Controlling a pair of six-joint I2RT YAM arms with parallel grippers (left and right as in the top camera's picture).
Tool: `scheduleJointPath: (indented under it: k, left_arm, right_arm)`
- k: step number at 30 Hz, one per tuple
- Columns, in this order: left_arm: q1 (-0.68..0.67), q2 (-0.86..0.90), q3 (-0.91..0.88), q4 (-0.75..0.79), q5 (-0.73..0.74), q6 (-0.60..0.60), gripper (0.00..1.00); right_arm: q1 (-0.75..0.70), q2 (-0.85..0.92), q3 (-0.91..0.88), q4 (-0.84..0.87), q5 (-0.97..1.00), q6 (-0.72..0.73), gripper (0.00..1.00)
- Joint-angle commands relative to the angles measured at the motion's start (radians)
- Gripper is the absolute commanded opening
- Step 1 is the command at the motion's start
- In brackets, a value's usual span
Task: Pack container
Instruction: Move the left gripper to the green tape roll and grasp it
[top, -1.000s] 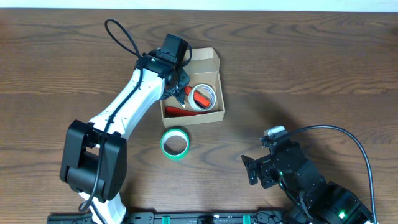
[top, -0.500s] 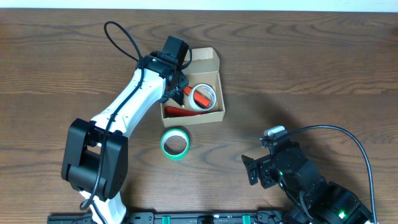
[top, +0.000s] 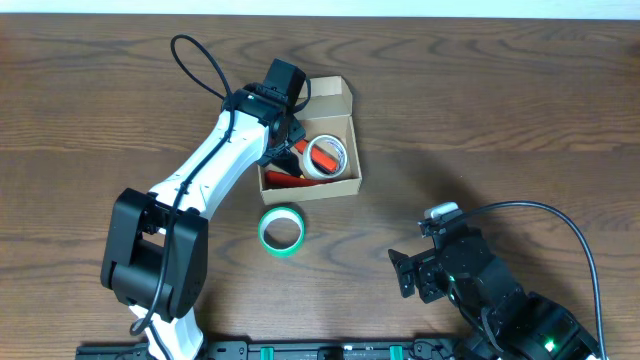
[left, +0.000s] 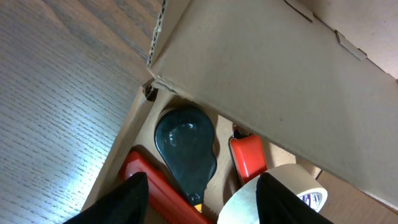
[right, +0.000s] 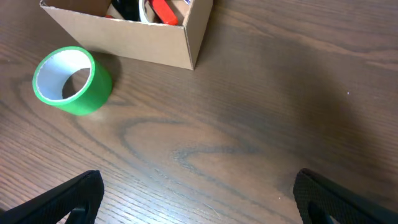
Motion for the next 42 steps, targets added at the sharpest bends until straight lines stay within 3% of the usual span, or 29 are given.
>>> scheduleJointPath:
  k: [1, 3, 5, 11, 14, 19, 25, 33, 42]
  left_arm:
    - [0.000, -0.042, 0.026, -0.010, 0.024, -0.003, 0.59]
    - [0.000, -0.088, 0.026, -0.043, 0.034, -0.003, 0.67]
    - [-0.002, -0.141, 0.026, -0.101, 0.039, -0.003, 0.98]
    - [-0.013, -0.330, 0.009, -0.315, -0.006, -0.043, 0.96]
    - [-0.019, -0.407, -0.018, -0.320, -0.008, -0.044, 1.00]
    - [-0.029, -0.490, -0.030, -0.341, -0.013, -0.047, 0.96]
    - [-0.086, -0.576, -0.076, -0.509, -0.080, -0.260, 0.96]
    - [-0.154, -0.750, -0.423, -0.423, 0.003, -0.561, 0.96]
    - [-0.221, -0.739, -0.613, -0.270, 0.057, -0.736, 0.96]
  right_arm:
    - [0.008, -0.005, -0.002, 0.000, 0.013, 0.013, 0.99]
    - [0.008, -0.005, -0.002, 0.000, 0.013, 0.014, 0.99]
    - [0.008, -0.005, -0.002, 0.000, 0.013, 0.014, 0.99]
    - [0.008, -0.005, -0.002, 0.000, 0.013, 0.014, 0.99]
    - [0.008, -0.005, -0.002, 0.000, 0.013, 0.014, 0.99]
    - [0.008, -0.005, -0.002, 0.000, 0.013, 0.014, 0.99]
    - [0.008, -0.005, -0.002, 0.000, 0.013, 0.013, 0.99]
    - [0.008, -0.005, -0.002, 0.000, 0.013, 0.014, 0.99]
    - [0.008, -0.005, -0.002, 0.000, 0.013, 0.014, 0.99]
